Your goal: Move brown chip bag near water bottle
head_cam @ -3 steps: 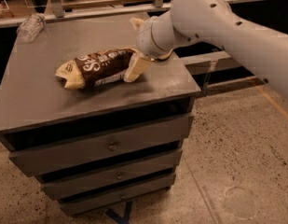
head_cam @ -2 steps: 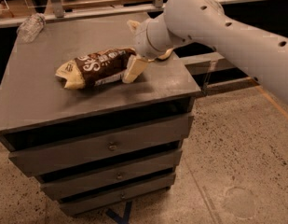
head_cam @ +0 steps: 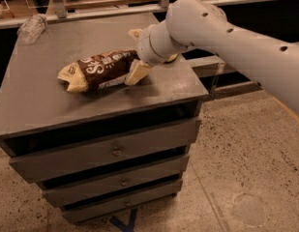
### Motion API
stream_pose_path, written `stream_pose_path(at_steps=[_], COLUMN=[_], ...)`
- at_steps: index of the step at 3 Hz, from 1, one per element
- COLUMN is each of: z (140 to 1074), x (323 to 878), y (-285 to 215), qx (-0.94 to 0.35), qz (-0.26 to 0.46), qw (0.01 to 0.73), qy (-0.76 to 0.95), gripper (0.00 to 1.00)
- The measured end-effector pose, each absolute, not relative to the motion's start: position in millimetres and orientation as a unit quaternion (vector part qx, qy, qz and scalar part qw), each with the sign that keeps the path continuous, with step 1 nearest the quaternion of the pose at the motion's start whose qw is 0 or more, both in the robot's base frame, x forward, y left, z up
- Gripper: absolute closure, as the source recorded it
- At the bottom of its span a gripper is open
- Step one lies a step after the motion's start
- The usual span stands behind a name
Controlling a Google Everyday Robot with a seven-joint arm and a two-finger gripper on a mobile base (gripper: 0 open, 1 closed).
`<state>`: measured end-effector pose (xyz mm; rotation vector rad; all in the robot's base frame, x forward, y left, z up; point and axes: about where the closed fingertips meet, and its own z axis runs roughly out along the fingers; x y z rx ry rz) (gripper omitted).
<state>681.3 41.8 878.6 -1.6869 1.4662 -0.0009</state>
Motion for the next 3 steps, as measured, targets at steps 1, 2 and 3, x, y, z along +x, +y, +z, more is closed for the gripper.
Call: stream_pose_path(at_steps=[1,2,3], z=[878,883,900], x=[682,684,693], y=[43,47,54], qx=[-0.68,-0.678,-0.661], qz=[-0.001,0.004,-0.011], qw=[0.44,0.447,0.466], qy=[0.586,0.584,0.588], gripper=[0.41,0.63,0.87])
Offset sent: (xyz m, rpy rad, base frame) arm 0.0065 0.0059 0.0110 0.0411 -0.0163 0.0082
